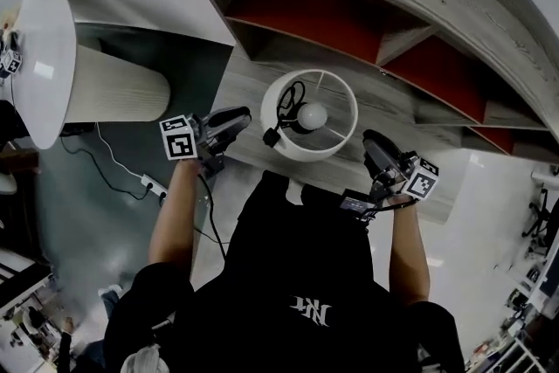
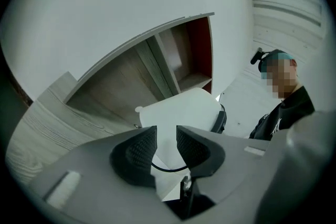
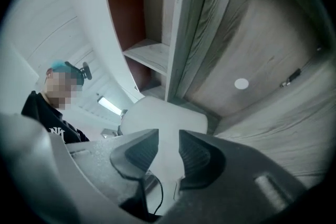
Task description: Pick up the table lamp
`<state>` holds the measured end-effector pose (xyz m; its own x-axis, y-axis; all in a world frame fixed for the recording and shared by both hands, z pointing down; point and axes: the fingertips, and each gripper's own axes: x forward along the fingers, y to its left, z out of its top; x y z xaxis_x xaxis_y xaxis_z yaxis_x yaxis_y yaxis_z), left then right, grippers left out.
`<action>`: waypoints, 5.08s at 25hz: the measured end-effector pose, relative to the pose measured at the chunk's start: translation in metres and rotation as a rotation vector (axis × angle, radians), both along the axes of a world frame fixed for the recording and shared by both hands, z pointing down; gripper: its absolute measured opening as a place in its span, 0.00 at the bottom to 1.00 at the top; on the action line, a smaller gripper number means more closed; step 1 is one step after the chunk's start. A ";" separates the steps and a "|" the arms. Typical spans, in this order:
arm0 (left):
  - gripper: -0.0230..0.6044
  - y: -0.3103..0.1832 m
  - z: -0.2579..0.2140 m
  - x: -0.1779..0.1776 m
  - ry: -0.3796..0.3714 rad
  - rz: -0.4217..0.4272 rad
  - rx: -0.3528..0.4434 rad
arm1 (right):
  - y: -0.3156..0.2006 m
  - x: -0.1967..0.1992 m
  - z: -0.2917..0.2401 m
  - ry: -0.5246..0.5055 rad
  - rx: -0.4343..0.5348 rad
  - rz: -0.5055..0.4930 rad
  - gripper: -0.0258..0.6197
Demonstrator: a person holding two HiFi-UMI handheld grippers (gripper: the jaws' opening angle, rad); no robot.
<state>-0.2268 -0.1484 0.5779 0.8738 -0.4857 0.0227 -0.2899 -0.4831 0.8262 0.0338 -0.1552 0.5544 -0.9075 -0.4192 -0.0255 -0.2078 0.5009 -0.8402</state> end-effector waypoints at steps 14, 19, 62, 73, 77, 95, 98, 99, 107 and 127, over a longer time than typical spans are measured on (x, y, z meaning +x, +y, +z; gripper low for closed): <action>0.29 -0.012 0.033 0.006 0.238 0.195 -0.181 | 0.003 -0.002 0.054 -0.080 -0.165 0.015 0.24; 0.31 -0.012 0.041 0.011 0.247 0.223 -0.204 | 0.000 -0.015 0.059 -0.097 -0.217 0.003 0.26; 0.23 -0.002 0.025 0.037 0.423 0.355 -0.225 | -0.004 -0.021 0.060 -0.334 -0.318 -0.023 0.20; 0.24 0.000 0.026 0.037 0.389 0.364 -0.223 | -0.001 -0.022 0.056 -0.284 -0.295 -0.056 0.20; 0.25 0.003 0.030 0.038 0.355 0.378 -0.225 | -0.002 -0.022 0.054 -0.280 -0.279 -0.053 0.20; 0.25 -0.001 -0.019 0.034 0.350 0.376 -0.097 | 0.001 -0.026 0.014 -0.251 -0.181 -0.083 0.20; 0.25 0.001 -0.032 0.036 0.334 0.375 -0.080 | -0.003 -0.024 -0.005 -0.233 -0.137 -0.059 0.20; 0.25 0.002 -0.036 0.036 0.330 0.376 -0.076 | -0.003 -0.022 -0.009 -0.230 -0.129 -0.057 0.20; 0.26 0.001 -0.066 0.044 0.330 0.374 -0.045 | -0.010 -0.013 -0.047 -0.210 -0.051 -0.062 0.20; 0.27 0.001 -0.156 0.060 0.315 0.325 0.097 | -0.014 0.004 -0.139 -0.177 0.101 -0.045 0.20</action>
<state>-0.1671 -0.1475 0.4223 0.9381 -0.1724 -0.3003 0.1470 -0.5869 0.7962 0.0373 -0.1695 0.4152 -0.9030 -0.3654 -0.2260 -0.0367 0.5897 -0.8068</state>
